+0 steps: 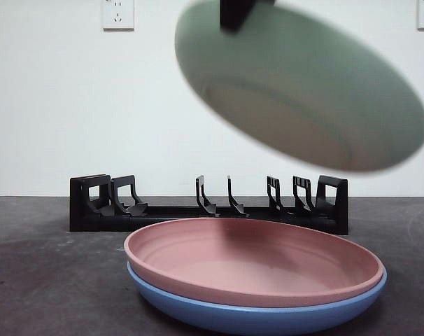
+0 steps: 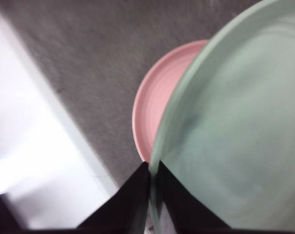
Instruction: Place the plate
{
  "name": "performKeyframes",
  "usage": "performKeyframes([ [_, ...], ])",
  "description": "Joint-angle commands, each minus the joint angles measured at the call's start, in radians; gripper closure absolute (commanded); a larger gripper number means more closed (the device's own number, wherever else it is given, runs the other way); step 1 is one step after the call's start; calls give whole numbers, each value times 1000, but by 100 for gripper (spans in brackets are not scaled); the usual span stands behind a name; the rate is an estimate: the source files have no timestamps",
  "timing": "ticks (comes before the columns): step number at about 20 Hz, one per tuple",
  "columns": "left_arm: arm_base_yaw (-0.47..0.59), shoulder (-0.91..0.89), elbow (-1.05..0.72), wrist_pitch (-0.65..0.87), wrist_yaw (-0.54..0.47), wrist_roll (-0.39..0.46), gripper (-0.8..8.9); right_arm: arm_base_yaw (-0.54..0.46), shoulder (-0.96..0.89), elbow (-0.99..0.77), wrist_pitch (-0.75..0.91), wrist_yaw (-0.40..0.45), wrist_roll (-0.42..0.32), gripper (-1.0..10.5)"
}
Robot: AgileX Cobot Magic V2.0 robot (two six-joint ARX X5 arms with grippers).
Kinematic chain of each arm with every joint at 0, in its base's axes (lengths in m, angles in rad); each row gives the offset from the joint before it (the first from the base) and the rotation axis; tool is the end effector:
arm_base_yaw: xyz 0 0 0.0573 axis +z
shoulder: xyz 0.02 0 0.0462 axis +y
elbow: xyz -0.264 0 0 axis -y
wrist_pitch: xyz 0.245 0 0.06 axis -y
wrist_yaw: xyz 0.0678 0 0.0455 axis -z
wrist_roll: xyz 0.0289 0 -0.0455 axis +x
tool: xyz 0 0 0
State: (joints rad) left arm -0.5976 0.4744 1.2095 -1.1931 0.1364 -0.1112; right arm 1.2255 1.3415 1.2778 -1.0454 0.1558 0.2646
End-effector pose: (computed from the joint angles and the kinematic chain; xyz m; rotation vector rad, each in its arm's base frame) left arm 0.0087 -0.0106 0.3903 0.0027 0.4950 -0.6941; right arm 0.0893 0.2349 0.3186 -0.5121 0.9969 0.8158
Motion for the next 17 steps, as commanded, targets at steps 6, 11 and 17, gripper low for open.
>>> performKeyframes([
  [6, -4, 1, 22, 10, 2, 17, 442, 68, 209, 10, 66, 94, 35, 936],
  [11, -4, 1, 22, 10, 2, 17, 442, 68, 332, 10, 66, 144, 68, 936],
  [17, -4, 1, 22, 11, 2, 17, 442, 69, 397, 10, 93, 163, 100, 936],
])
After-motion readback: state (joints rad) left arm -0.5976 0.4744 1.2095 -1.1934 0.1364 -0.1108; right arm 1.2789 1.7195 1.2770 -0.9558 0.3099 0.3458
